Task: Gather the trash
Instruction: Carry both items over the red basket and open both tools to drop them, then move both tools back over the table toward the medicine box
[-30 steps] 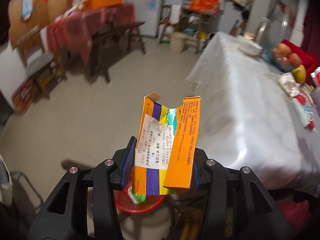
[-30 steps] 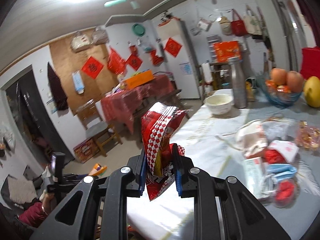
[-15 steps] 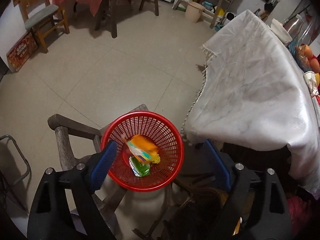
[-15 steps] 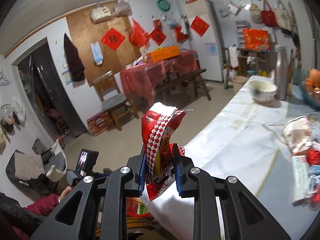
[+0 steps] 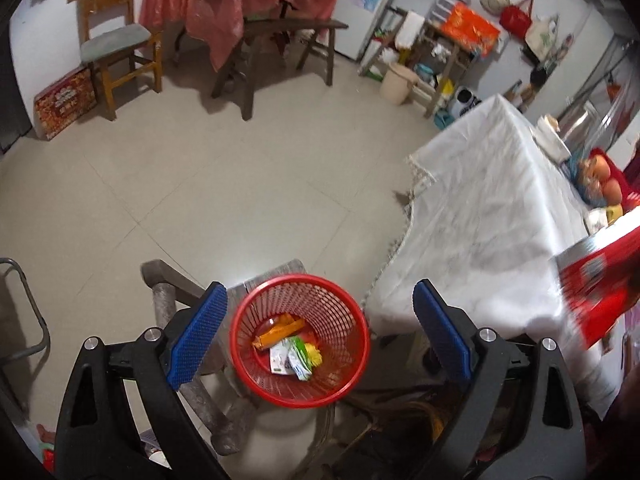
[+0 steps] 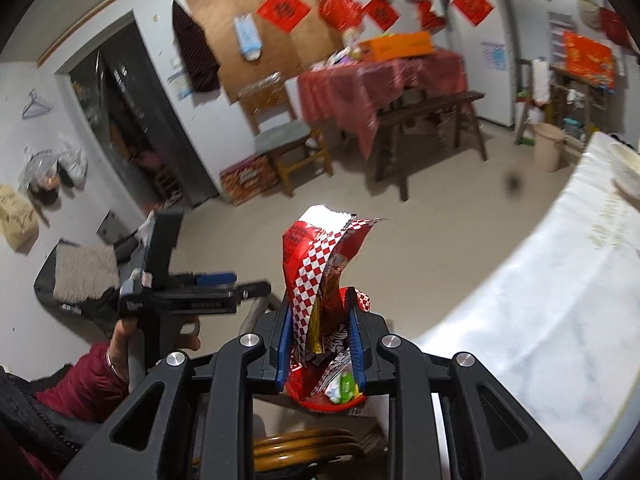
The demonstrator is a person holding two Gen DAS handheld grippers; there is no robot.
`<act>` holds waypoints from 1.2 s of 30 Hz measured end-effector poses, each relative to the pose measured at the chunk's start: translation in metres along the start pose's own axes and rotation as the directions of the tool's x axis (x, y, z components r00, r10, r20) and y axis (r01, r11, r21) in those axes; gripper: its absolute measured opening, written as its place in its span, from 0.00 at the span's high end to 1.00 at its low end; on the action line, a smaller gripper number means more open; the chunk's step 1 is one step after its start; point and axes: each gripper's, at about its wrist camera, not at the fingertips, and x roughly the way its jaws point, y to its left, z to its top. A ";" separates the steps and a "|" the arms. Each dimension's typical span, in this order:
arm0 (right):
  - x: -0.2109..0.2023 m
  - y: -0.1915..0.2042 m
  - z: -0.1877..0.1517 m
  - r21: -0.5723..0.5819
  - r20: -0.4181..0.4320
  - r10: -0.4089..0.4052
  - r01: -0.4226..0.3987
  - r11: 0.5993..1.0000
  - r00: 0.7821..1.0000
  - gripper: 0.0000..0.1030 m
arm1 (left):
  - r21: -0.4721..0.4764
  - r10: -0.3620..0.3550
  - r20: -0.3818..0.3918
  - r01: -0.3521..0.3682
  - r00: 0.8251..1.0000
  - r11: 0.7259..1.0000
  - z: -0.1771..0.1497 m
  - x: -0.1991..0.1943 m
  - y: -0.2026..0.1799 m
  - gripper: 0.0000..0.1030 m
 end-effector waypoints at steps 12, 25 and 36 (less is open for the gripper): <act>0.112 0.030 0.002 -0.061 -0.196 0.021 -0.034 0.998 0.980 0.51 | 0.034 0.198 0.067 -0.201 0.978 0.979 0.012 -0.022 0.012 0.12; 0.109 0.029 0.003 -0.041 -0.176 0.069 -0.078 0.996 0.982 0.50 | 0.038 0.176 0.130 -0.183 0.976 0.982 0.017 -0.037 -0.001 0.10; 0.073 0.010 0.008 -0.013 -0.087 0.022 -0.023 1.000 0.996 0.50 | 0.014 0.172 0.144 -0.175 0.975 0.984 0.020 -0.045 0.001 0.10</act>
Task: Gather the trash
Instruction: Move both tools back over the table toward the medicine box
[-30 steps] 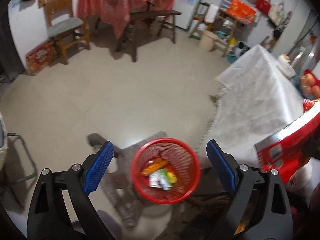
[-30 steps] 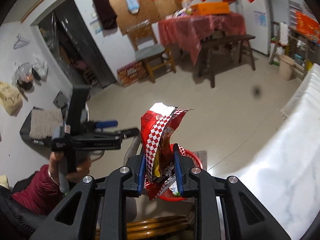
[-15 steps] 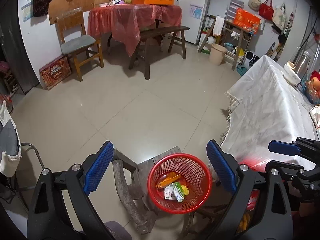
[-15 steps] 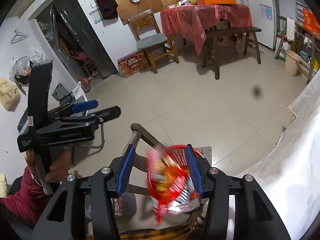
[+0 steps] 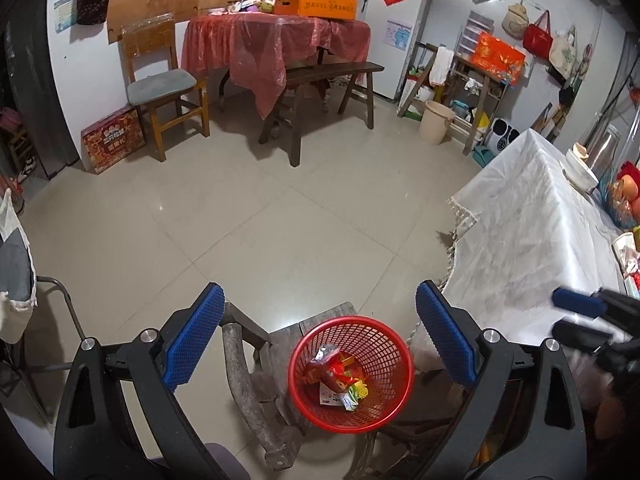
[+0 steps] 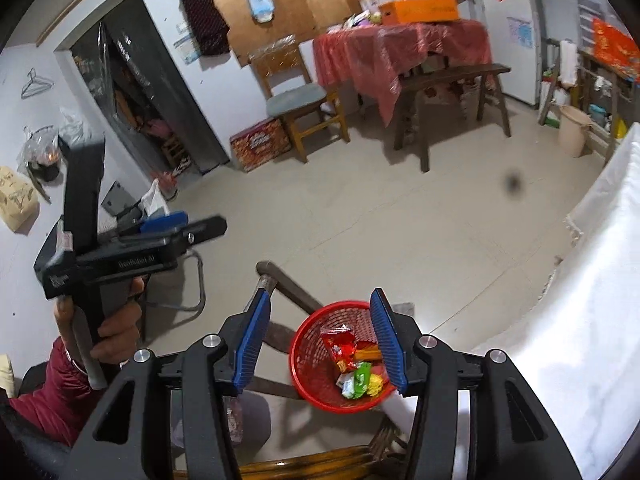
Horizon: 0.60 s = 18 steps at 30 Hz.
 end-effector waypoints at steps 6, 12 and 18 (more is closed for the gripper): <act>-0.046 -0.024 -0.007 0.029 0.103 -0.084 0.081 0.996 0.991 0.41 | 0.049 -0.014 0.011 0.013 1.000 0.999 -0.003 -0.005 -0.021 0.09; -0.100 -0.062 -0.023 0.109 0.209 -0.176 0.155 0.982 0.962 0.33 | 0.128 -0.058 0.009 0.056 0.998 0.990 -0.003 -0.010 -0.063 0.08; -0.151 -0.105 -0.053 0.209 0.281 -0.261 0.206 0.956 0.923 0.30 | 0.211 -0.121 0.006 0.117 0.993 0.971 -0.005 -0.017 -0.114 0.07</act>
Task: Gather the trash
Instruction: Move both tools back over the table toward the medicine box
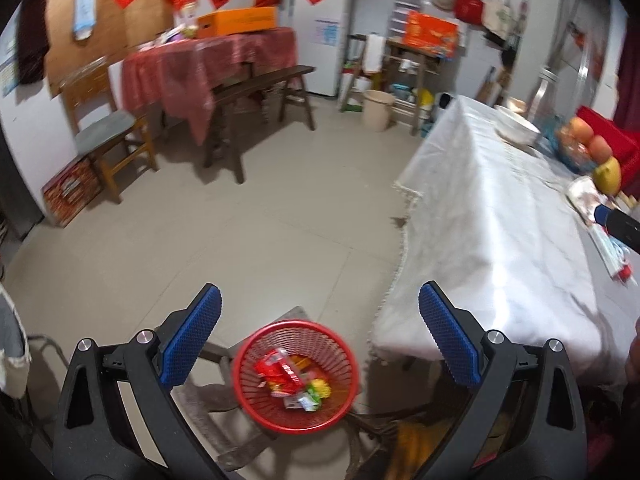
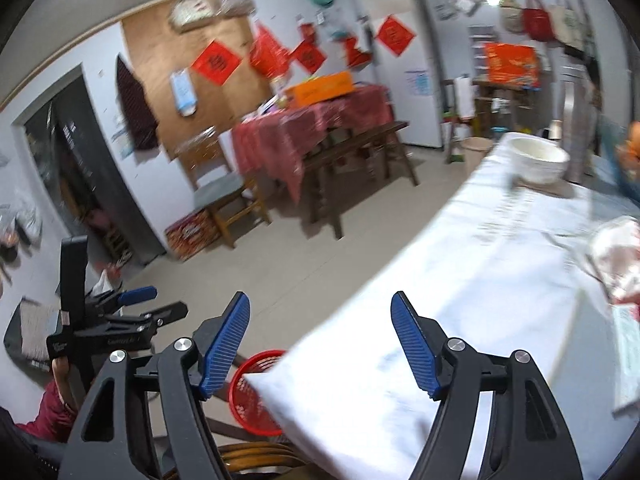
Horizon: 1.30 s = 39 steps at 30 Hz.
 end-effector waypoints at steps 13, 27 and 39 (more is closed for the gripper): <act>-0.085 -0.123 -0.033 0.218 0.135 -0.162 0.131 0.967 0.977 0.25 | 0.127 -0.146 -0.004 0.145 0.989 0.981 0.010 0.002 -0.123 0.07; -0.169 -0.222 -0.070 0.382 0.222 -0.422 0.320 0.867 0.879 0.16 | 0.274 -0.254 -0.099 0.272 0.962 0.922 0.008 0.026 -0.262 0.07; -0.185 -0.297 -0.100 0.526 0.138 -0.541 0.401 0.750 0.830 0.16 | 0.388 -0.338 -0.239 0.409 0.910 0.826 0.008 0.076 -0.400 0.07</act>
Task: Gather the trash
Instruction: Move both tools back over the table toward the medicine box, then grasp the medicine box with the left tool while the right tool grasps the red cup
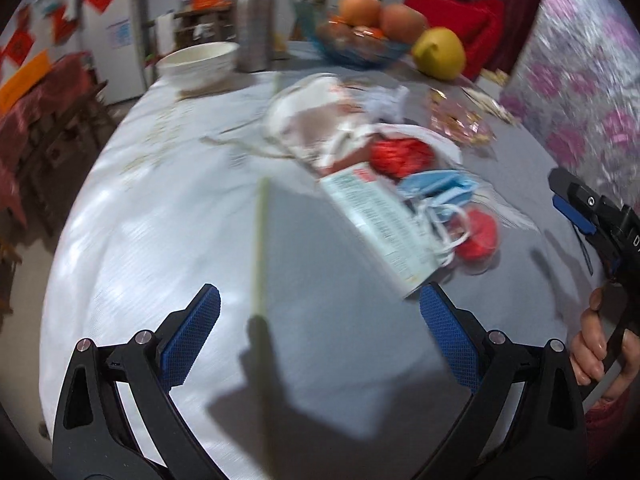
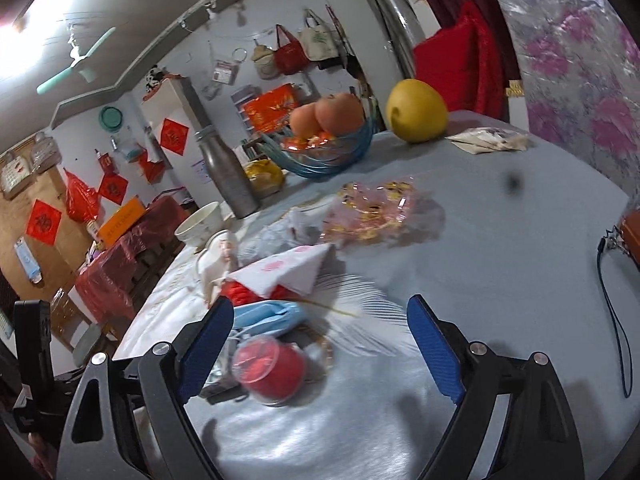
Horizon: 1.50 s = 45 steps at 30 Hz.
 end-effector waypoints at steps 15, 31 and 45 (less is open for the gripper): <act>-0.004 -0.010 -0.004 0.046 0.016 0.066 -0.067 0.997 0.998 0.15 | 0.003 0.097 -0.014 -0.097 0.995 0.995 0.031 0.033 0.006 0.06; -0.007 -0.004 -0.005 0.031 0.024 0.074 -0.075 0.997 0.997 0.15 | -0.080 0.133 0.024 -0.131 0.991 0.988 0.040 0.013 0.055 0.06; -0.006 -0.011 -0.005 0.062 0.021 0.111 -0.112 0.992 0.994 0.15 | 0.120 0.058 -0.073 -0.048 0.996 0.992 0.030 0.052 -0.014 0.07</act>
